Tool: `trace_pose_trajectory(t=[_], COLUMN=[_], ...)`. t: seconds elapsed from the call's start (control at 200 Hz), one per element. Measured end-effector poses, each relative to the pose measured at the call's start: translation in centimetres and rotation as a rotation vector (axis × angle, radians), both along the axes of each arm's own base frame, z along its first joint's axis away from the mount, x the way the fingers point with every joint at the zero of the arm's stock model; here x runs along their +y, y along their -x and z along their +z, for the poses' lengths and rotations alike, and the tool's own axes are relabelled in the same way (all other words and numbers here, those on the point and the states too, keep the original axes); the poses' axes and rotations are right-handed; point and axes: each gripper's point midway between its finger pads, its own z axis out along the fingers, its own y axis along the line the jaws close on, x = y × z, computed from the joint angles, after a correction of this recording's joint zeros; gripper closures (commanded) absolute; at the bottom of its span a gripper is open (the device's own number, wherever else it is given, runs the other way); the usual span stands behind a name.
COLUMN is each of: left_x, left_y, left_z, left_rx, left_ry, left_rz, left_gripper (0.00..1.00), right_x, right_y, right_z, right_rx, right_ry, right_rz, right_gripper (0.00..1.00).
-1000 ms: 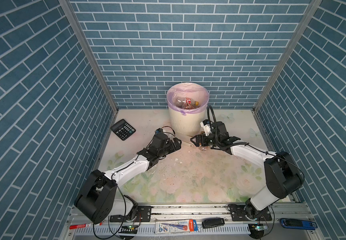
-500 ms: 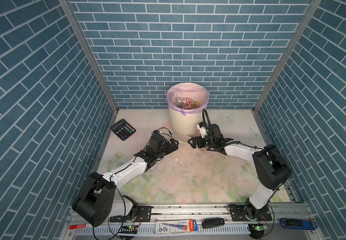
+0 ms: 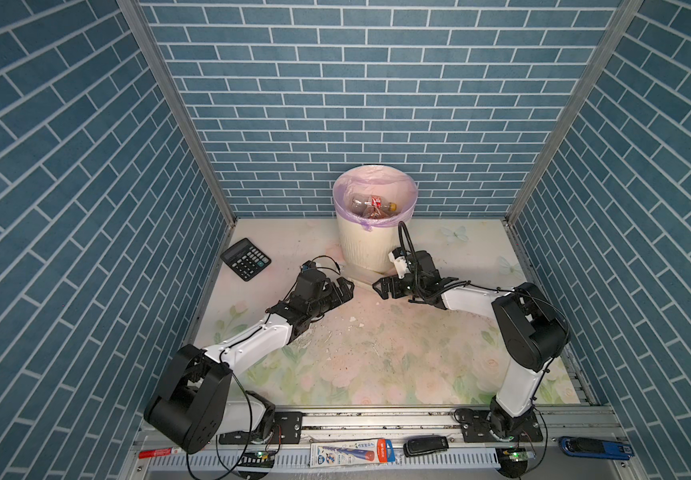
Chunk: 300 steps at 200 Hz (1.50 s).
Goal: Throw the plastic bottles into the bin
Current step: 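Lower both grippers toward the large frosted bottle lying against the bin, then close the left gripper around the middle of the frosted bottle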
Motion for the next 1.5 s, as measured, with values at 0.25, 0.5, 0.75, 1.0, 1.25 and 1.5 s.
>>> trace_pose_trajectory(t=[0.25,0.5,0.75,1.0,1.25,1.5], left_x=[0.9,3.8,6.7,6.1,1.6,-4.0], left_y=[0.0,0.0,0.4,0.6,-0.8,-2.9], left_z=[0.0,1.4,1.2,-0.6,-0.1,-0.1], left_rx=[0.0,-0.032,-0.012,0.063,0.078,0.047], left_ry=[0.002,0.015,0.017,-0.009,-0.096,-0.203], left_rz=[0.021,0.088,0.149,0.108,-0.016,-0.124], left_gripper=[0.01,0.01,0.01,0.01,0.01,0.01], right_x=[2.5,6.2,7.7,6.1,0.6,-6.1], right_y=[2.2,6.0,7.9,6.8,4.6,3.9], right_z=[0.2,0.5,0.7,4.7,10.5,12.4], right_rx=[0.0,0.003,0.015,-0.043,-0.158,-0.209], right_ry=[-0.011,-0.033,-0.046,-0.071,-0.092,-0.091], right_rz=[0.073,0.183,0.229,0.181,0.034,-0.11], right_gripper=[0.01,0.01,0.01,0.01,0.01,0.01])
